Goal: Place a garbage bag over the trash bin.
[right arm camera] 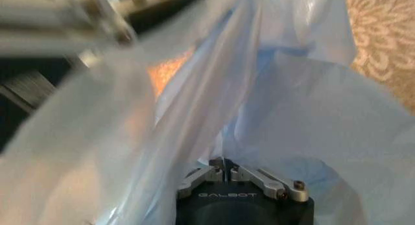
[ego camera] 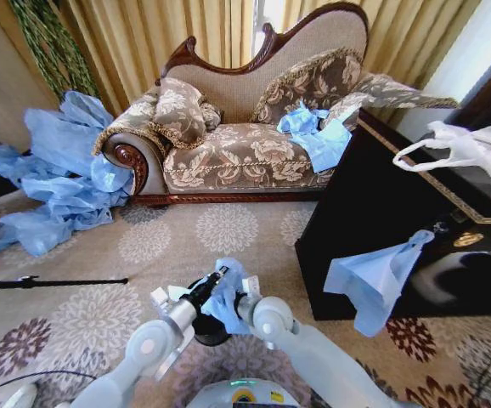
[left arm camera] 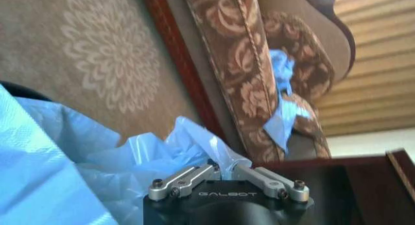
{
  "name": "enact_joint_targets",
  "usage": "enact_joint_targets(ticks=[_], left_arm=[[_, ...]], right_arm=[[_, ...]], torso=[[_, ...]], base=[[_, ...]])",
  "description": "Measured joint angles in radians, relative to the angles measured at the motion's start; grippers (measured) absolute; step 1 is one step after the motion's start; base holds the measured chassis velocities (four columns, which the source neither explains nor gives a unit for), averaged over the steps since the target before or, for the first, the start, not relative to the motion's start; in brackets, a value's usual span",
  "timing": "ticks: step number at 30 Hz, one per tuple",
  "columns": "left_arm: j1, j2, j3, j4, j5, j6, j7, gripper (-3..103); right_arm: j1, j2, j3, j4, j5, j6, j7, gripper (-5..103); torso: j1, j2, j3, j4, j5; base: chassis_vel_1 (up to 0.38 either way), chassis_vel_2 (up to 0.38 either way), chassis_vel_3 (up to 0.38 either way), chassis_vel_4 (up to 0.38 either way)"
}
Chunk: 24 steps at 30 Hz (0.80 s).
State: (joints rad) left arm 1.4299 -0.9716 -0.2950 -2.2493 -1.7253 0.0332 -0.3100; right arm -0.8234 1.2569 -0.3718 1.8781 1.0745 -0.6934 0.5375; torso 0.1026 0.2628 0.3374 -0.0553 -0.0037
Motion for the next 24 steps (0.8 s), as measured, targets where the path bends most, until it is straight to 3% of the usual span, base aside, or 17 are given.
enact_joint_targets(ticks=[6,9,11,16,20,24], left_arm=[[0.020,-0.034,-0.056,0.006,-0.006,-0.005,0.012,0],[0.015,-0.035,-0.067,0.022,-0.006,-0.005,0.052,0],[0.016,-0.041,-0.079,0.026,-0.016,0.001,0.079,0],[0.036,-0.085,-0.076,0.012,-0.026,0.004,0.069,0],[0.036,-0.102,-0.063,0.004,-0.023,0.003,0.057,0],[0.012,-0.129,-0.042,-0.012,-0.022,-0.012,0.021,0]], right_arm=[[0.012,0.067,-0.024,-0.104,-0.033,0.013,0.003,0],[0.013,0.095,-0.030,-0.152,-0.069,0.045,0.002,0],[0.021,0.126,-0.036,-0.207,-0.102,0.086,0.002,0],[0.032,0.203,-0.054,-0.320,-0.192,0.178,-0.005,0],[0.031,0.221,-0.062,-0.344,-0.208,0.163,0.003,0],[0.035,0.194,-0.083,-0.346,-0.155,0.077,0.008,0]], torso=[[0.000,0.000,0.000,0.0003,0.0002],[0.000,0.000,0.000,-0.0007,0.0000],[0.000,0.000,0.000,0.0002,0.0003],[0.000,0.000,0.000,0.0003,0.0004],[0.000,0.000,0.000,0.0004,0.0002],[0.000,0.000,0.000,-0.0003,0.0001]], base=[[0.000,0.000,0.000,0.000],[0.000,0.000,0.000,0.000],[0.000,0.000,0.000,0.000],[0.000,0.000,0.000,0.000],[0.000,0.000,0.000,0.000],[0.000,0.000,0.000,0.000]])
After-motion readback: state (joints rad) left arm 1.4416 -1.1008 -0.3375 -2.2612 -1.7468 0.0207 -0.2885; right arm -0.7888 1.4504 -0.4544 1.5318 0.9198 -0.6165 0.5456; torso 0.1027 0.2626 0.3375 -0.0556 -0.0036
